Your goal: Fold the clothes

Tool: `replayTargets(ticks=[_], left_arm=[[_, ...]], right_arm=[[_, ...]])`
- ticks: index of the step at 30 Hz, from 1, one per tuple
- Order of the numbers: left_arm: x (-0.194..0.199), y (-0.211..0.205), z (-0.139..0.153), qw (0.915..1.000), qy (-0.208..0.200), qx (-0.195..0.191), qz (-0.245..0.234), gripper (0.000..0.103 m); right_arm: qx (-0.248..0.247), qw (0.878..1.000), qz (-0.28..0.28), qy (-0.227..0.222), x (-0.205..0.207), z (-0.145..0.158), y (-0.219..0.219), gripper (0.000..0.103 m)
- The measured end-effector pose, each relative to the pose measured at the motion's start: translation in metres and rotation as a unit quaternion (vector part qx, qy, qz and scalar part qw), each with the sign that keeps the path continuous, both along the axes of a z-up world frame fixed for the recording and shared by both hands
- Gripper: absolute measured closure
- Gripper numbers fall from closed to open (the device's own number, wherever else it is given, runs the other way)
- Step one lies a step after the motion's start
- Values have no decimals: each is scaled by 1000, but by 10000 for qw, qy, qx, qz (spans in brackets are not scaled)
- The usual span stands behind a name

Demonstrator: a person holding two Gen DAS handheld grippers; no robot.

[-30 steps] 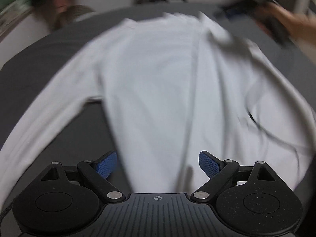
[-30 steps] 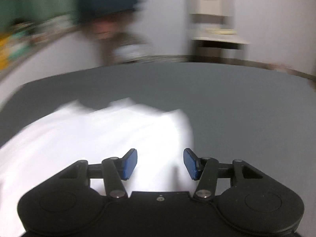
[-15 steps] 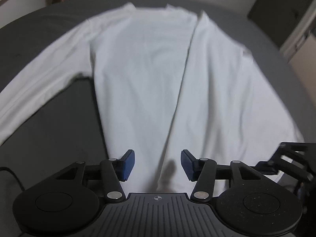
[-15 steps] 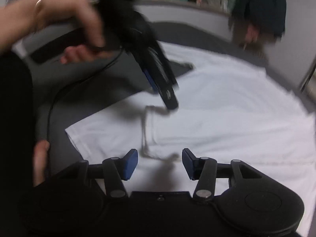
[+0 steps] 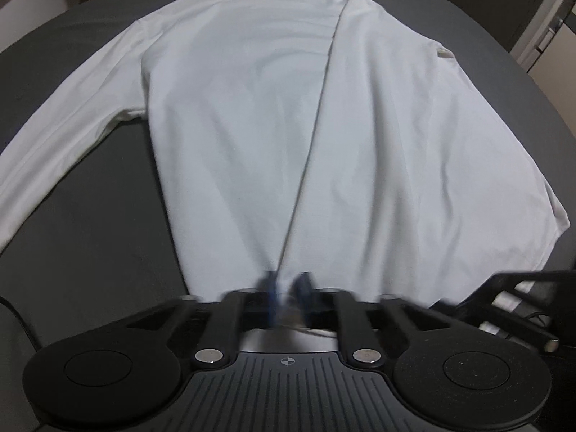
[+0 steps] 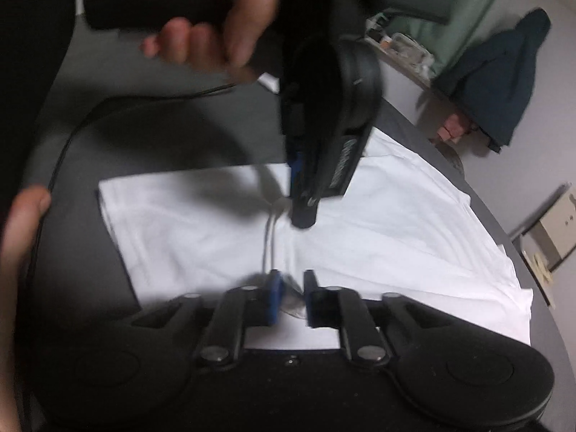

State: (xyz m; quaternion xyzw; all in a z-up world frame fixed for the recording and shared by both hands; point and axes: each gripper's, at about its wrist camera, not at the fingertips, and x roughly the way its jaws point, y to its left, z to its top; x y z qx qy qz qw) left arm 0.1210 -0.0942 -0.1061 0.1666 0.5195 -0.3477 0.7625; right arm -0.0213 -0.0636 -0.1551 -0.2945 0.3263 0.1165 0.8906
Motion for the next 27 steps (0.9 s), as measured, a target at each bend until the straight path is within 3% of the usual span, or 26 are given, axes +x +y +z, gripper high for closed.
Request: replayTargets(ticks=[5, 8, 11, 13, 18, 20, 22, 24, 25, 27], left_arm=[[-2, 4, 16, 9989, -419, -3, 210, 99], [0, 7, 22, 9982, -490, -44, 340, 100], [0, 2, 12, 9982, -464, 263, 259, 99], [-1, -1, 9, 9976, -481, 435, 239, 99], [3, 4, 8, 9973, -331, 539, 381, 98], [6, 13, 13, 9972, -231, 375, 602, 97], [9, 26, 21, 9950, -221, 189, 952, 97], [11, 51, 34, 9894, -300, -267, 1396, 97], [14, 68, 39, 9840, -287, -603, 1653, 97], [20, 112, 47, 9632, -155, -1314, 2338, 96]], right_arm=[[276, 9990, 173, -321, -3, 9, -1, 94], [359, 9991, 112, -177, 9, 7, -2, 93], [473, 9988, 94, 108, 21, 0, -7, 88], [498, 9986, 162, 86, 20, 5, -9, 77], [1287, 9914, -218, -42, 19, 27, -24, 64], [1539, 9870, -462, -113, 20, 32, -30, 63], [1847, 9810, -575, 132, 32, 27, -40, 53], [2096, 9741, -673, 519, 43, 20, -50, 52], [2169, 9703, -746, 767, 49, 14, -57, 52], [2256, 9685, -781, 701, 50, 14, -62, 52]])
